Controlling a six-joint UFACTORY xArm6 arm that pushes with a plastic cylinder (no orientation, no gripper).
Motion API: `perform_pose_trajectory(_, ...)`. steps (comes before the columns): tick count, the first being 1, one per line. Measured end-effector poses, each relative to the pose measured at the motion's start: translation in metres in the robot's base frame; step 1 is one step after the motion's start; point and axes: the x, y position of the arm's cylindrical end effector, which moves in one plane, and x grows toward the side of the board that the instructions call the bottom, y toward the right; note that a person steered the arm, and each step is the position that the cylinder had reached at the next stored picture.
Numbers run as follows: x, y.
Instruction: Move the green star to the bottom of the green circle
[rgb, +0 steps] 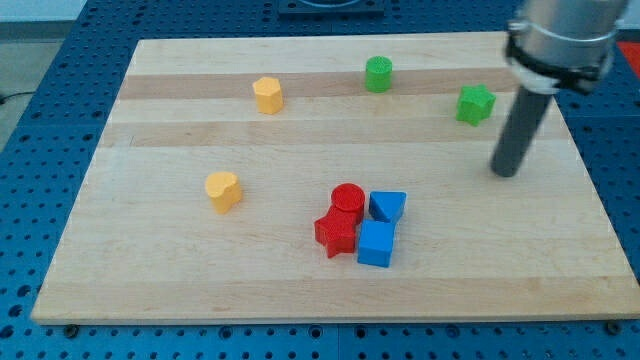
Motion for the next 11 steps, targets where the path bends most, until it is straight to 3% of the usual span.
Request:
perform_pose_trajectory(1,-0.034,0.032)
perform_pose_trajectory(3,-0.069,0.029)
perform_pose_trajectory(5,-0.106,-0.032)
perform_pose_trajectory(6,-0.107,-0.075)
perform_pose_trajectory(8,-0.063,-0.079)
perform_pose_trajectory(10,-0.106,-0.175)
perform_pose_trajectory(11,-0.095,-0.169)
